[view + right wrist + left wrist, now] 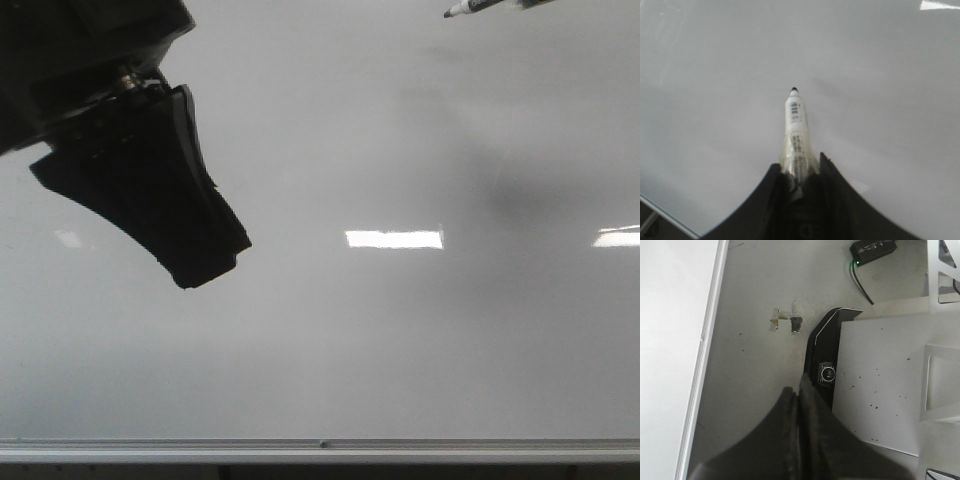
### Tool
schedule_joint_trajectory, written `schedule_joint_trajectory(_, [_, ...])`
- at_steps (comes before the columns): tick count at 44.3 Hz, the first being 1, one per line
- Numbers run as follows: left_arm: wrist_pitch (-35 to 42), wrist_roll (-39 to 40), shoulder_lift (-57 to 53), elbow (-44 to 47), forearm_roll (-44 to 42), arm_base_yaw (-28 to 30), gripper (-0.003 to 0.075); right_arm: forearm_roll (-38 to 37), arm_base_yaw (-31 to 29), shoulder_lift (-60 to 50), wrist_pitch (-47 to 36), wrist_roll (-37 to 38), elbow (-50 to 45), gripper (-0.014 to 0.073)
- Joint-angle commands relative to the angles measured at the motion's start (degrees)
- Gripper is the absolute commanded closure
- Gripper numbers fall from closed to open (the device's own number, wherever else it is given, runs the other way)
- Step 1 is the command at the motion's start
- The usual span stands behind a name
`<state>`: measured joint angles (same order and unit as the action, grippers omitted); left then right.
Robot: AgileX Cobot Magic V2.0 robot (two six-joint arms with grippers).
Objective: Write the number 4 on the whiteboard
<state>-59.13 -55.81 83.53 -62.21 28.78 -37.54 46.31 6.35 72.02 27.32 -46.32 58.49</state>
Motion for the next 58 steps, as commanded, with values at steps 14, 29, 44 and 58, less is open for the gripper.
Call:
schedule_joint_trajectory(14, [0.7,0.6,-2.2,-1.7,2.5,-0.4,0.0741,1.1,-0.4,5.3,-5.5,-0.2,4.7,0.0698])
schedule_joint_trajectory(29, [0.7,0.6,-2.2,-1.7,2.5,-0.4,0.0741,-1.6,1.3,9.0,-0.1,-0.2,4.2,0.0698])
schedule_joint_trajectory(44, [0.7,0.6,-2.2,-1.7,2.5,-0.4,0.0741,-1.8,4.1,12.0,-1.2,-0.1,4.2,0.0698])
schedule_joint_trajectory(58, [0.7,0.6,-2.2,-1.7,2.5,-0.4,0.0741,-2.4,-6.3,9.0,2.0,0.8,3.8,0.0698])
